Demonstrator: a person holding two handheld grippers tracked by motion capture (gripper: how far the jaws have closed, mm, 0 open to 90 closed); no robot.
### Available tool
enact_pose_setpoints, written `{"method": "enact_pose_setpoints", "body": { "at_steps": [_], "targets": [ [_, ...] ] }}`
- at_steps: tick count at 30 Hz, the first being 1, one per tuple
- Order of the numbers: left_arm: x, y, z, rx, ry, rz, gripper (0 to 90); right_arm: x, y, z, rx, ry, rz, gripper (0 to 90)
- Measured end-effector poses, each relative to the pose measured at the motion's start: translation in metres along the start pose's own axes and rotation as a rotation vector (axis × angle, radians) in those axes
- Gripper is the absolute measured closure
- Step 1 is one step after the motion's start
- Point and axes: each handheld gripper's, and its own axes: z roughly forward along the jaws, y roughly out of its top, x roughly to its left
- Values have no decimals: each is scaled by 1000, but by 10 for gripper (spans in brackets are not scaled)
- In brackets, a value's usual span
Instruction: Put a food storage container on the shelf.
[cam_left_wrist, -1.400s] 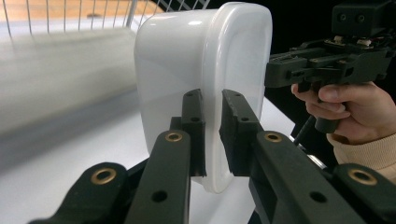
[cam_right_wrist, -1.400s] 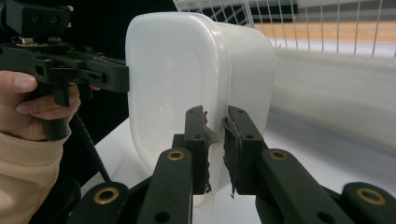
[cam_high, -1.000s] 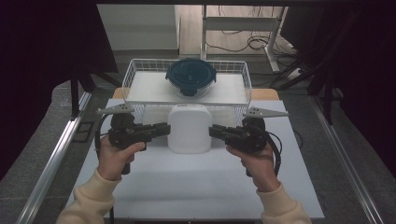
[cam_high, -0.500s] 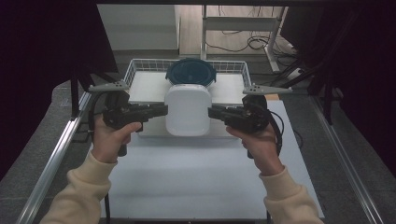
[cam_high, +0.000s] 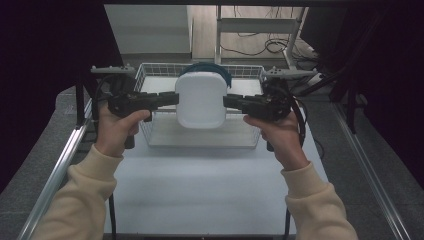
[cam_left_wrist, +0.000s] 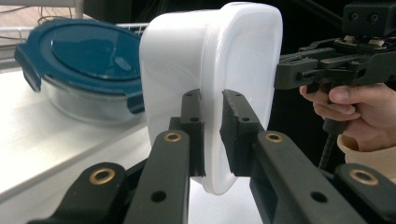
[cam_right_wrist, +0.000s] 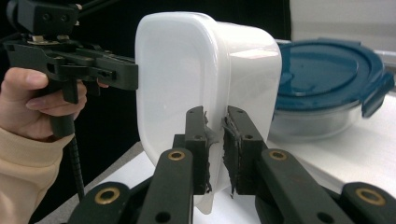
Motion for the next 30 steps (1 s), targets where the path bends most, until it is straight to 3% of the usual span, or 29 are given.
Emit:
{"method": "enact_pose_setpoints", "body": {
  "at_steps": [9, 19, 24, 30],
  "targets": [
    [8, 29, -1, -7, 5, -8, 799, -3, 33, 4, 8, -16, -15, 799],
    [22, 61, 4, -1, -9, -24, 799, -16, 63, 9, 0, -7, 11, 800],
    [33, 69, 9, 7, -20, -44, 799, -24, 74, 14, 13, -7, 30, 800],
    [49, 70, 20, 24, -16, -92, 798, -40, 75, 26, 33, -6, 73, 800]
  ]
}}
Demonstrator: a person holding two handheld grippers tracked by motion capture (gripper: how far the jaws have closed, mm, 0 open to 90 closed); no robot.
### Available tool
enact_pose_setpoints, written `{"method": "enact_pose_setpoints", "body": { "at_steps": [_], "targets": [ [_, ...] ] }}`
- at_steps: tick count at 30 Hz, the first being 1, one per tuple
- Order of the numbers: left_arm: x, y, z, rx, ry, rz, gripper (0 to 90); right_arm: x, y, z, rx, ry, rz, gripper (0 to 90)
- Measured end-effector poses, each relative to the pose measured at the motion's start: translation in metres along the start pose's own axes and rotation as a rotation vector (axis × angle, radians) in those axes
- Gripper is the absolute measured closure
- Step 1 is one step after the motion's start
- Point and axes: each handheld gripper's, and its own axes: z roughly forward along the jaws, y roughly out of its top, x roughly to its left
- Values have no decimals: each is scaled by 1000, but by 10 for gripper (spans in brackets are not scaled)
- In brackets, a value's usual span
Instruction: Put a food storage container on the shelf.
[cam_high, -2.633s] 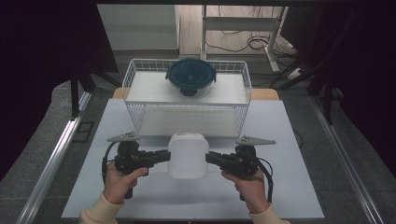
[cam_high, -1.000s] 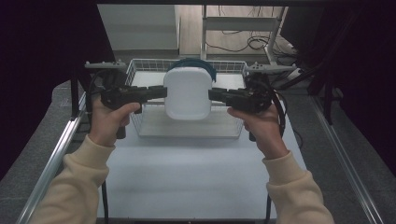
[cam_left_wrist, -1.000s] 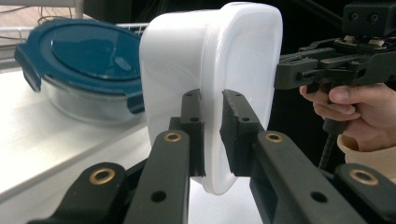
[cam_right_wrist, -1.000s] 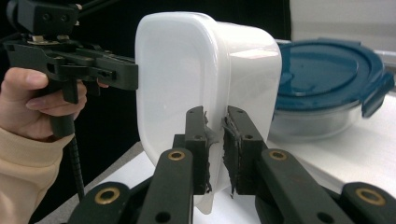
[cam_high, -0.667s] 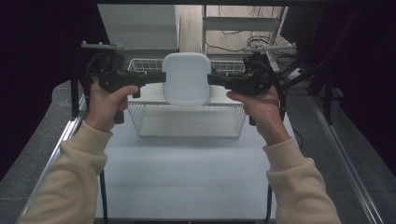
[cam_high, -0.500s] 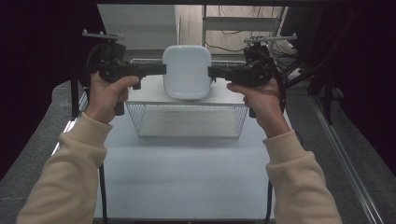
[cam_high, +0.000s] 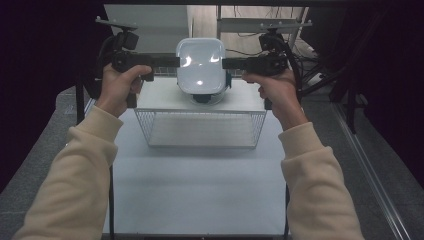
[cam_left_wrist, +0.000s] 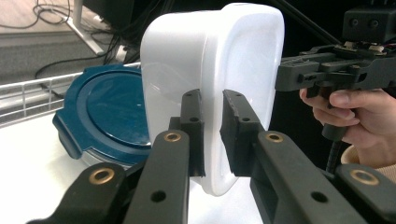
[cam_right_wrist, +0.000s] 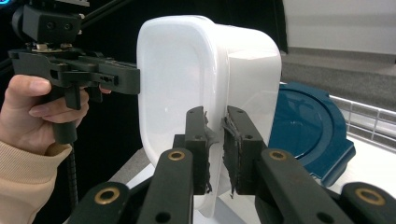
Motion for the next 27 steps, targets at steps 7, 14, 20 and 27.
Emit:
{"method": "enact_pose_setpoints", "body": {
  "at_steps": [7, 14, 20, 27],
  "targets": [
    [17, 1, 13, 24, 9, -44, 797, -18, 1, 15, 27, -12, 45, 797],
    [31, 6, 21, 6, -7, -110, 797, -34, 4, 24, 27, 1, 95, 789],
    [47, 10, 27, -7, -49, -185, 791, -46, 12, 32, 48, 15, 156, 758],
    [66, 13, 38, -18, -84, -295, 773, -60, 16, 42, 59, 13, 245, 717]
  ]
}}
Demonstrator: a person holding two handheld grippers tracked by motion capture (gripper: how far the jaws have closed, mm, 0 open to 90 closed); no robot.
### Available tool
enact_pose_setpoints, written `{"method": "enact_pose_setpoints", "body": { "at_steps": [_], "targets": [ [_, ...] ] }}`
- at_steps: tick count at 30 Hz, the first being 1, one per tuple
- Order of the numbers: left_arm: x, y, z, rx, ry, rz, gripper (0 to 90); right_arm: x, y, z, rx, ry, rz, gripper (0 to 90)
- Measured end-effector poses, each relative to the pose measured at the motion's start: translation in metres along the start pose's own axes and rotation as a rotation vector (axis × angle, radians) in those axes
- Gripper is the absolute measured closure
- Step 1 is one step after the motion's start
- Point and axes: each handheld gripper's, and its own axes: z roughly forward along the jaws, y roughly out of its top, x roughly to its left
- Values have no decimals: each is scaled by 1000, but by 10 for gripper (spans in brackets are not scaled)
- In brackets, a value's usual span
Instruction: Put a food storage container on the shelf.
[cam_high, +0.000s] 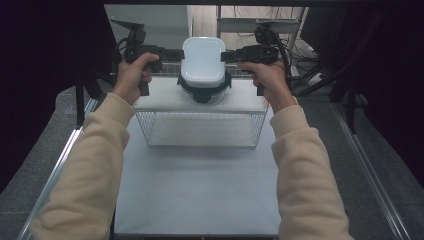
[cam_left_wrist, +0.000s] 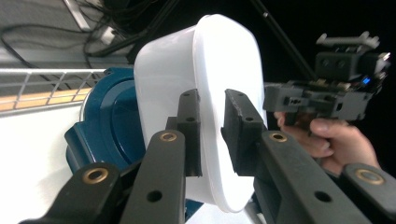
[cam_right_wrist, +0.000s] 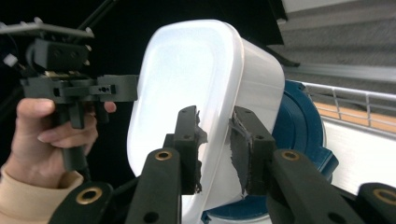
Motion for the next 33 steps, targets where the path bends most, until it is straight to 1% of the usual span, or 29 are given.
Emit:
{"method": "enact_pose_setpoints", "body": {
  "at_steps": [1, 3, 5, 7, 8, 9, 10, 11, 12, 15, 16, 17, 18, 19, 20, 21, 23, 25, 27, 29, 31, 33],
  "targets": [
    [4, 1, 1, -1, -10, -24, 771, -3, 1, 2, 2, 6, 24, 707],
    [9, 2, 4, -8, -23, -57, 769, -8, 1, 5, 3, 10, 63, 691],
    [12, 2, 7, -14, -26, -68, 763, -12, 1, 8, -1, 11, 96, 680],
    [15, 2, 9, -5, -27, -79, 751, -17, 1, 10, -6, 19, 125, 669],
    [18, 1, 10, 6, -19, -81, 742, -18, 1, 11, -3, 19, 140, 656],
    [19, 1, 11, 6, -24, -87, 733, -20, 0, 13, 9, 19, 153, 632],
    [21, 0, 11, 3, -34, -89, 725, -22, -1, 14, 15, 19, 161, 626],
    [22, -1, 11, -3, -40, -94, 720, -24, -2, 15, 10, 31, 170, 625],
    [23, -2, 12, -11, -38, -97, 702, -25, -3, 15, 4, 38, 175, 611],
    [25, -3, 12, -17, -20, -87, 616, -23, -5, 16, -5, 7, 152, 498],
    [24, -4, 11, -20, -2, -64, 588, -22, -5, 16, -7, -1, 144, 459],
    [23, -4, 9, -24, 25, -33, 531, -21, -6, 14, -21, -9, 127, 419],
    [22, -5, 7, -32, 44, -18, 488, -18, -7, 12, -39, -16, 112, 396],
    [20, -6, 3, -44, 63, 8, 454, -16, -8, 9, -54, -21, 102, 383],
    [17, -8, -1, -57, 77, 32, 405, -13, -9, 5, -67, -27, 80, 366],
    [13, -11, -6, -67, 91, 61, 375, -9, -11, -1, -77, -38, 46, 351],
    [5, -18, -17, -78, 133, 133, 326, 1, -16, -14, -104, -51, -31, 338],
    [-1, -28, -27, -88, 162, 190, 290, 8, -24, -27, -114, -44, -89, 326],
    [-5, -41, -36, -97, 191, 220, 270, 14, -34, -40, -124, -42, -131, 318],
    [-7, -53, -42, -87, 208, 254, 258, 17, -46, -51, -132, -44, -161, 312],
    [-10, -66, -47, -73, 231, 297, 256, 19, -57, -61, -125, -47, -195, 305],
    [-13, -76, -50, -52, 237, 333, 256, 18, -67, -68, -120, -62, -226, 298]
  ]
}}
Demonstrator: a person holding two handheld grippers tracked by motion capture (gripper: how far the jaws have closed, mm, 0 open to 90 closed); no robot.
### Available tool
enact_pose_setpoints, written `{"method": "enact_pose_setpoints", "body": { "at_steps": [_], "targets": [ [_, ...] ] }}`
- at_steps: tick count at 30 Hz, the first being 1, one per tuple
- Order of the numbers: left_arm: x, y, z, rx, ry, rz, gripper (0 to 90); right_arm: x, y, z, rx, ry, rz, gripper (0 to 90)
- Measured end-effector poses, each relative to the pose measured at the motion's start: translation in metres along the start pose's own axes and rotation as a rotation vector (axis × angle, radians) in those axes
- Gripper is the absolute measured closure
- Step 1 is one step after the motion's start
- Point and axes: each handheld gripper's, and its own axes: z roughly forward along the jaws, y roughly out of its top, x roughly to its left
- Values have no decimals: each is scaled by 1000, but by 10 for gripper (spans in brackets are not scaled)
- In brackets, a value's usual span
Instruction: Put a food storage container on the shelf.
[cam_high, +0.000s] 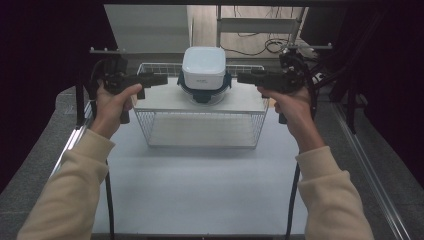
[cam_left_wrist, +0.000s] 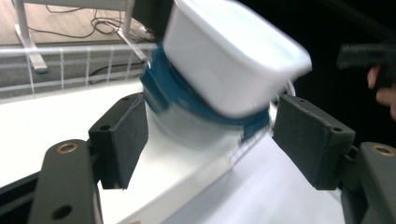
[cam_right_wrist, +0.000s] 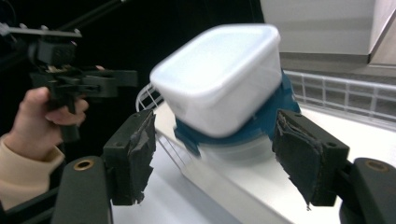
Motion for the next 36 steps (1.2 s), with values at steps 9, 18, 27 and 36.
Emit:
{"method": "enact_pose_setpoints", "body": {
  "at_steps": [9, 18, 27, 36],
  "targets": [
    [-9, -31, -16, 8, 26, 55, 251, -8, -34, -22, 5, -1, -84, 277],
    [-18, -93, -33, 12, 57, 78, 230, -4, -96, -34, 15, -19, -175, 230],
    [-25, -180, -20, 127, 104, 93, 221, -12, -183, -50, 41, -22, -135, 195],
    [-14, -237, -5, 199, 149, 57, 225, -42, -262, -48, 130, -93, -22, 194]
  ]
}}
